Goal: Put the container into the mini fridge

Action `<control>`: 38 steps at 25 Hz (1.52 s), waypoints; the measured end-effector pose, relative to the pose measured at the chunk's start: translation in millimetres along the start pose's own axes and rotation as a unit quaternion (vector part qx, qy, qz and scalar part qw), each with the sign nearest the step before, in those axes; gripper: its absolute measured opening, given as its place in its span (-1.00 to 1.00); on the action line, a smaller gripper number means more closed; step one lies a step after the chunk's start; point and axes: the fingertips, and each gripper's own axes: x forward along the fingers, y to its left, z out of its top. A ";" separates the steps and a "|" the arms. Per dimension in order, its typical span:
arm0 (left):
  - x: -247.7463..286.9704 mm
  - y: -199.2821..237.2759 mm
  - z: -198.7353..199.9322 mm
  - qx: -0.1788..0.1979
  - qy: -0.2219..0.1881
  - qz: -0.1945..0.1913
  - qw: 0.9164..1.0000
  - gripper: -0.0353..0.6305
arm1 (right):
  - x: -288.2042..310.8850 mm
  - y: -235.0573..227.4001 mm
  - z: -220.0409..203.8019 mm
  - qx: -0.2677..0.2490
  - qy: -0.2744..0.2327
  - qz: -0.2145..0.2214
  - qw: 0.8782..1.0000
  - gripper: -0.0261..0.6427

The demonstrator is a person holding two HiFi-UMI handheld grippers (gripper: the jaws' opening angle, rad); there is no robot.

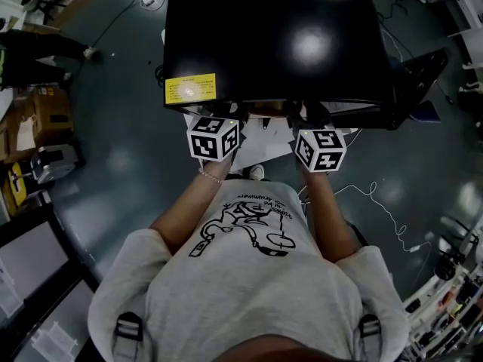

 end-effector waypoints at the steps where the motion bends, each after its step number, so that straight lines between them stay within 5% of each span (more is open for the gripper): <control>1: 1.1 0.8 0.1 0.000 0.001 0.001 1.000 -0.38 | 1.6 -0.3 0.8 0.000 0.000 0.000 1.000 -0.39; 38: 37.5 13.6 -2.2 0.022 0.029 0.022 0.999 -0.38 | 33.4 -24.7 1.2 0.007 0.011 -0.006 1.000 -0.39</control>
